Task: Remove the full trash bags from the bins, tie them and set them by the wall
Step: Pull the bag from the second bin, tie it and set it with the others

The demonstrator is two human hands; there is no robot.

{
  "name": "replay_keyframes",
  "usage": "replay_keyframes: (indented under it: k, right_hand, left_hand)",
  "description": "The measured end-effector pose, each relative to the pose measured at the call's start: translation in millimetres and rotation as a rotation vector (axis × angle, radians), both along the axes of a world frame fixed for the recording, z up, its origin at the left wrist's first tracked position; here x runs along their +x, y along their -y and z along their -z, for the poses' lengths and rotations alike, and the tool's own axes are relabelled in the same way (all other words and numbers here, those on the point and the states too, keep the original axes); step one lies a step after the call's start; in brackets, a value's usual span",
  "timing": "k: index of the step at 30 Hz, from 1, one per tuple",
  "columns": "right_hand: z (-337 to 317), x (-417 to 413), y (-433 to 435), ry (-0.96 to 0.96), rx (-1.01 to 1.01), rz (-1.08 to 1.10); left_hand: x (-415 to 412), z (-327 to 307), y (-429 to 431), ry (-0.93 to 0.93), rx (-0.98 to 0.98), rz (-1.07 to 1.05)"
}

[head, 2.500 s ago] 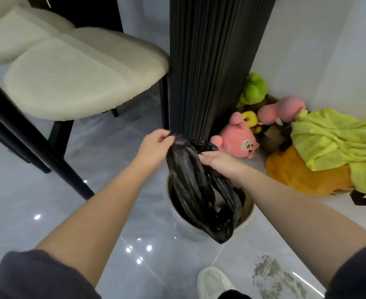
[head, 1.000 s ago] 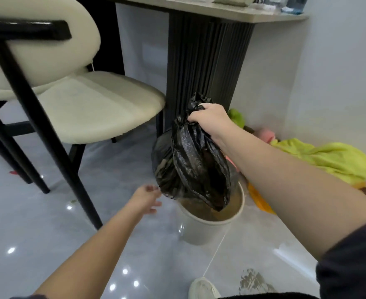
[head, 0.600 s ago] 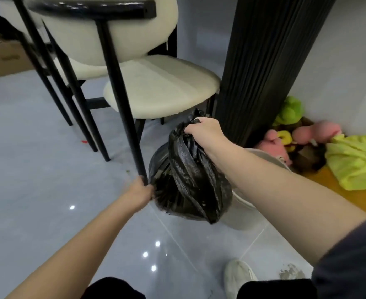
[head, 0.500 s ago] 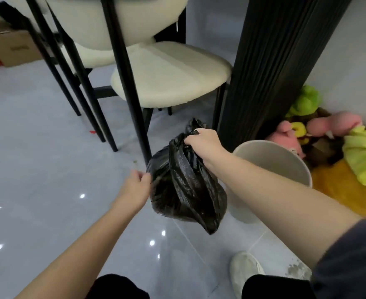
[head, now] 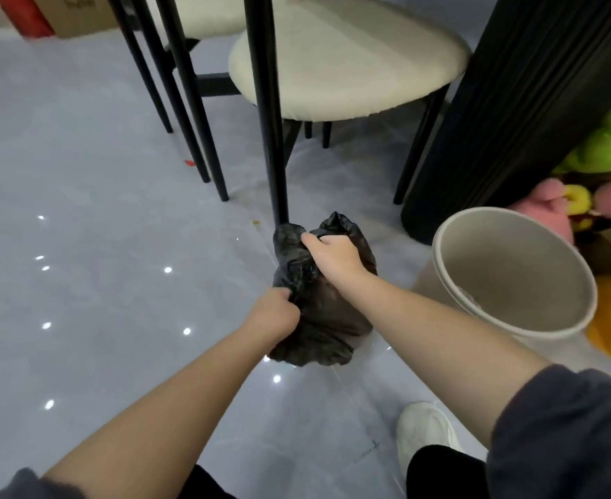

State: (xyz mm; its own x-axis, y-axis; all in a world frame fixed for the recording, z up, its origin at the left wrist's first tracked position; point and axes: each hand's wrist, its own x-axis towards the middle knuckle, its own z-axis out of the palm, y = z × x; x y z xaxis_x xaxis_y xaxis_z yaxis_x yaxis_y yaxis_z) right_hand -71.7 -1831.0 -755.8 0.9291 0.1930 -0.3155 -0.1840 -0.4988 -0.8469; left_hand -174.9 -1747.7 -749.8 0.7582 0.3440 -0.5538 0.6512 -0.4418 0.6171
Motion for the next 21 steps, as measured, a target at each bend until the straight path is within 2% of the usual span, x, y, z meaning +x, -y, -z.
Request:
replay_keyframes:
  k: [4,8,11,15,17,19,21]
  right_hand:
    - [10,-3,9,0.159,-0.212,-0.200]
    - [18,4,13,0.247,-0.409,-0.290]
    - [22,10,9,0.290,-0.418,-0.318]
    - [22,14,5,0.172,-0.283,-0.355]
    - [22,18,8,0.146,-0.298,-0.409]
    - [20,21,12,0.176,-0.410,-0.499]
    - [19,24,18,0.249,-0.616,-0.645]
  left_hand:
    - [-5,3,-32,0.079,0.128,-0.104]
    - [-10,3,-53,0.206,0.293,-0.058]
    - [-6,6,-61,0.256,0.353,0.017]
    - [1,11,-75,0.258,0.508,0.049]
    - [1,12,-81,0.253,0.583,0.121]
    - [0,11,-87,0.236,0.534,0.280]
    - [-1,6,-90,0.146,0.373,0.450]
